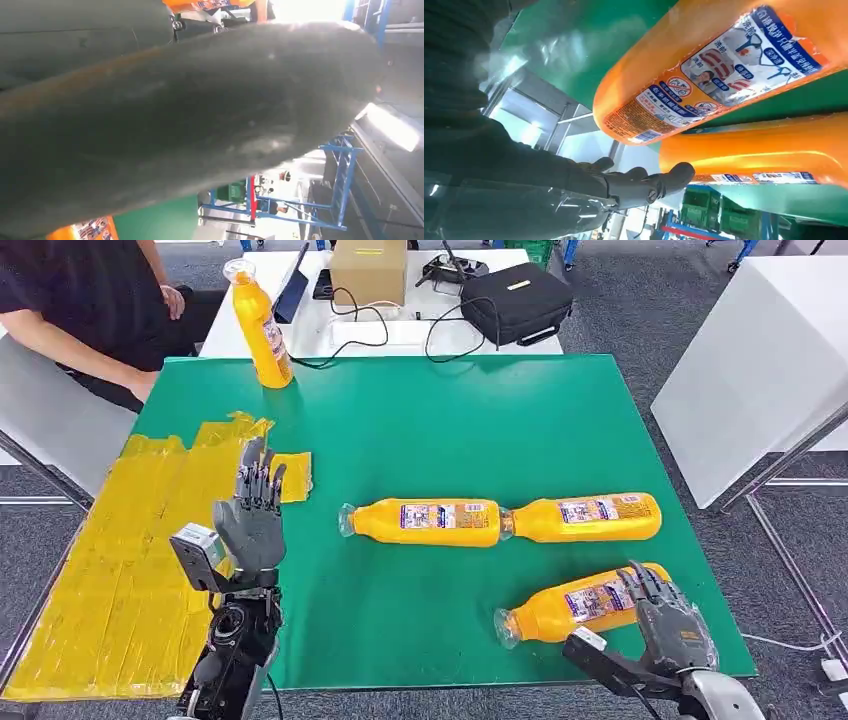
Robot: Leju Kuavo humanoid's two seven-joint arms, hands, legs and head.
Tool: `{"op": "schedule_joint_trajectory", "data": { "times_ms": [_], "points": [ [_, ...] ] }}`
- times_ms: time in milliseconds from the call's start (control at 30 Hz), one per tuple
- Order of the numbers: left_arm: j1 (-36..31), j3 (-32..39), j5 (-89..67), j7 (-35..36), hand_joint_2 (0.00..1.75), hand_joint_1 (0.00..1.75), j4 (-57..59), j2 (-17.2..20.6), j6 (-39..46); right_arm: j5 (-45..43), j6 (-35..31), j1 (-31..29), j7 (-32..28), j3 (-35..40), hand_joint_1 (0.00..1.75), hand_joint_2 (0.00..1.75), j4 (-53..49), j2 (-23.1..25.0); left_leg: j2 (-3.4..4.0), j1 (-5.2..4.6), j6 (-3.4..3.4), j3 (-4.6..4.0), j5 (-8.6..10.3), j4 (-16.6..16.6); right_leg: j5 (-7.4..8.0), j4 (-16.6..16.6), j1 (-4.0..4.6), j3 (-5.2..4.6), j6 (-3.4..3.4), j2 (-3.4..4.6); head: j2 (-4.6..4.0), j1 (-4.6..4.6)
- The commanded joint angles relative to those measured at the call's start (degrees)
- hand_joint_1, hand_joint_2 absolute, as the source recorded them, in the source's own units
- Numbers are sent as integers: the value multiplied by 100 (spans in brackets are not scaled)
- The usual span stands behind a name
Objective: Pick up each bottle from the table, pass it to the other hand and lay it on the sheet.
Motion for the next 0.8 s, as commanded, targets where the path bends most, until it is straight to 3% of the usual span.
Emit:
{"op": "schedule_joint_trajectory", "data": {
  "times_ms": [33,300,400,567,800],
  "points": [
    [-297,43,16,13,0,0,440,146,-53,-1,32,-57,28,220,0,175,276,-114,-1,0,7,27,-9,-3,-8,-3,3,25,-17,7,0,0],
    [-50,-60,91,57,0,0,153,83,-7,-177,-35,372,-72,-238,0,175,-263,-221,-7,-2,7,18,-8,-2,-10,-1,-1,19,-13,-1,0,0],
    [16,-107,148,-30,0,0,288,61,56,-280,-62,701,-539,-754,0,175,-713,0,-33,-5,10,29,-14,-1,-24,2,-2,36,-17,-24,0,0],
    [107,-83,140,-18,0,0,104,91,77,-157,30,680,-676,-806,0,175,-820,182,-9,-7,8,27,-18,0,-18,3,-4,24,-18,-1,0,-2],
    [-10,14,172,56,0,0,190,75,65,-87,56,539,-659,-762,0,175,-649,85,-7,-4,6,12,-8,-2,-6,-2,-1,11,-11,-2,0,2]
  ]
}}
